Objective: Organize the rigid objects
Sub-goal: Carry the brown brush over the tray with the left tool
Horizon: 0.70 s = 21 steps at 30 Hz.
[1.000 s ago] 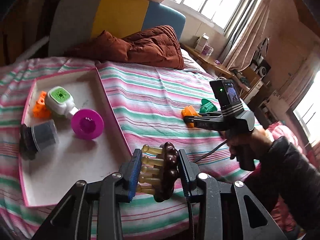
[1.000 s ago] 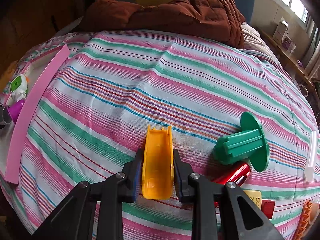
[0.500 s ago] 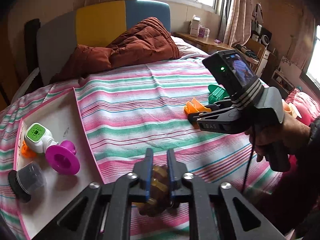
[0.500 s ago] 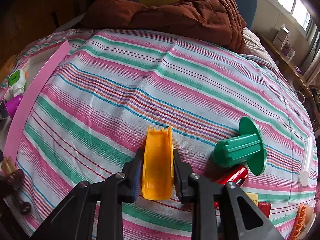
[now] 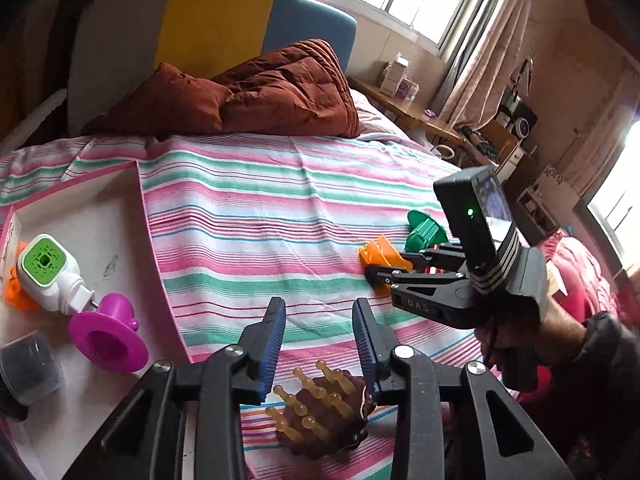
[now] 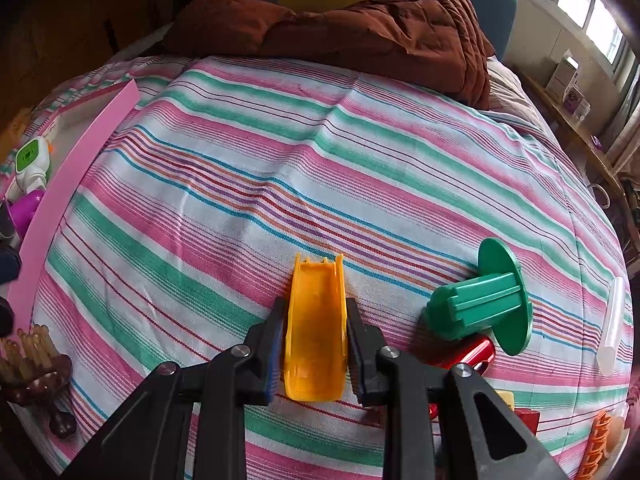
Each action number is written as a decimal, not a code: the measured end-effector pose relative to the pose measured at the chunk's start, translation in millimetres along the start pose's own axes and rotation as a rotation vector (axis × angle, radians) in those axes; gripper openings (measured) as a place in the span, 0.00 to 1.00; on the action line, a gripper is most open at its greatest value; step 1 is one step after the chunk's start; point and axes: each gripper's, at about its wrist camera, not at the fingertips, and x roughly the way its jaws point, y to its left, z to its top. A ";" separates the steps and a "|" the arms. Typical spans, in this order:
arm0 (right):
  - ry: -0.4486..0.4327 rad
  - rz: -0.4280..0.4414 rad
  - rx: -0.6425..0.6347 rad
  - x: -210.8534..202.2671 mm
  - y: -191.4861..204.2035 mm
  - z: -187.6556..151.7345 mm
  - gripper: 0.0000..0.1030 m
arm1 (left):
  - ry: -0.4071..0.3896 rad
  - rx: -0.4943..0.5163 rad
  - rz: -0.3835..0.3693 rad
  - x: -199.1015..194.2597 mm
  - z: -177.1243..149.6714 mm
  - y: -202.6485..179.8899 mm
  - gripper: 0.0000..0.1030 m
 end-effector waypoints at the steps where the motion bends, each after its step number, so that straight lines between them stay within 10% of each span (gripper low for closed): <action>1: 0.000 0.000 0.001 0.1 -0.1 0.3 0.25 | 0.000 -0.004 -0.008 -7.0 0.5 2.2 0.35; 15: -0.002 -0.011 0.005 -1.3 2.0 1.1 0.25 | 0.103 0.369 0.096 -13.9 -55.4 -52.7 0.57; 21: -0.002 -0.016 -0.003 -1.3 2.9 1.1 0.25 | 0.060 0.357 0.149 8.4 -51.4 -48.1 0.29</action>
